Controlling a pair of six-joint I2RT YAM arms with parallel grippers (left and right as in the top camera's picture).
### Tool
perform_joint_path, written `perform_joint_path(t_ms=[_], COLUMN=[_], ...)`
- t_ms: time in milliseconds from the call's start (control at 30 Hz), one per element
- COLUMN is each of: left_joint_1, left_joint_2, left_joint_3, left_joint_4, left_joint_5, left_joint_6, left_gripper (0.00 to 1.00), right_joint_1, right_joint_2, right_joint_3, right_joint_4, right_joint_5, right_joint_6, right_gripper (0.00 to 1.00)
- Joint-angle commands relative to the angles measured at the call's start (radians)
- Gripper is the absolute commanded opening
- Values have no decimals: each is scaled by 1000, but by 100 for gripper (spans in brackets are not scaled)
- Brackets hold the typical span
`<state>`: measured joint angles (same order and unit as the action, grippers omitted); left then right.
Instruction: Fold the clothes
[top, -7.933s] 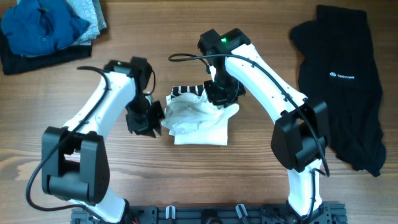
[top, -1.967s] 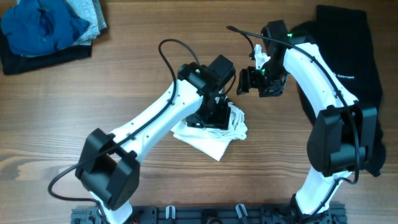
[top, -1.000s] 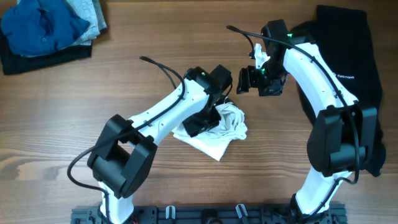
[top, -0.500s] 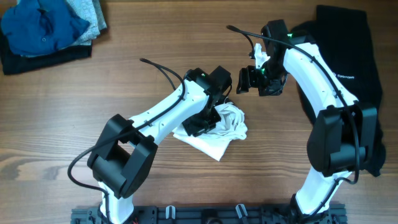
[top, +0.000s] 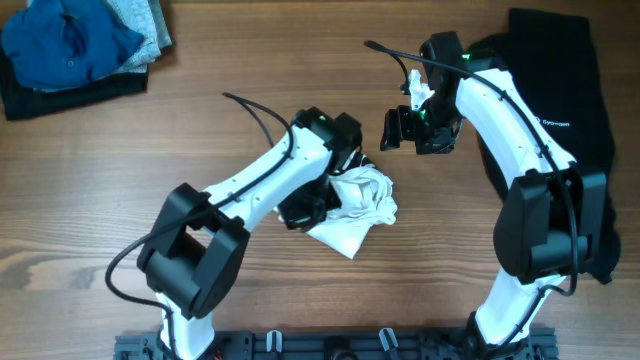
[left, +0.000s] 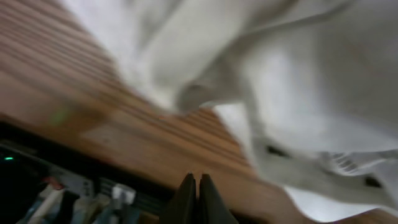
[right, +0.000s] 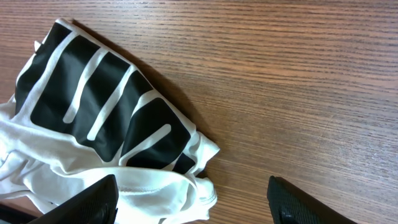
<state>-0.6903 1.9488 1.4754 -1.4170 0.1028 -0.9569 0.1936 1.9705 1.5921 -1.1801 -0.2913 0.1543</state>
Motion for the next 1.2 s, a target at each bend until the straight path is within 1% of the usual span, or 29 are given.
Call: perform_joint_path(t_ms=[0, 67, 100, 133, 167, 233, 300, 333, 400, 500, 633, 700, 800, 900, 967, 1000, 1100, 1167], left_joint_1=[10, 10, 10, 9, 8, 5, -3, -8, -17, -29, -32, -32, -31, -31, -29, -29, -27, -27], left_joint_2=[-93, -121, -124, -124, -121, -111, -100, -91, -74, -54, -52, -52, -52, -52, -52, -52, -52, -53], left_joint_3=[-4, -4, -4, -4, -4, -4, -4, -4, -5, -16, -74, -109, -136, -151, -153, -153, -153, -153], left_joint_4=[-29, -8, 9, 41, 60, 114, 149, 151, 153, 153, 183, 241, 285, 328, 354, 363, 379, 378], left_joint_5=[-34, -34, -34, -23, -9, 42, 74, 70, 68, 72, 72, 72, 72, 71, 66, 61, 62, 85], left_joint_6=[77, 112, 116, 116, 116, 112, 100, 65, 19, -26, -90, -92, -99, -99, -99, -99, -86, -63], left_gripper=[4, 4, 6, 29, 46, 55, 55, 54, 51, 49, 43, 43, 45, 51, 52, 51, 41, 38], right_joint_1=[3, 3, 3, 3, 3, 3, 3, 3, 3, 3, 3, 3, 3, 3, 3, 3, 3, 3], right_joint_2=[-21, -21, -21, -21, -21, -21, -21, -21, -21, -21, -21, -21, -21, -21, -21, -21, -21, -21], right_joint_3=[1, 1, 1, 1, 1, 1, 1, 1, 1, 1, 1, 1, 1, 1, 1, 1, 1, 1], right_joint_4=[2, 2, 2, 2, 2, 1, -1, -3, -6, -6, -6, -6, -6, -6, -6, -6, -6, -6], right_joint_5=[6, 5, 5, 5, 5, 5, 5, 5, 6, 6, 6, 6, 6, 6, 6, 6, 6, 6], right_joint_6=[5, 5, 6, 5, 5, 5, 5, 6, 6, 5, 5, 5, 5, 5, 5, 5, 5, 5], right_gripper=[77, 77, 77, 77, 78, 78, 78, 78, 78, 78, 78, 78, 78, 78, 78, 78, 77, 78])
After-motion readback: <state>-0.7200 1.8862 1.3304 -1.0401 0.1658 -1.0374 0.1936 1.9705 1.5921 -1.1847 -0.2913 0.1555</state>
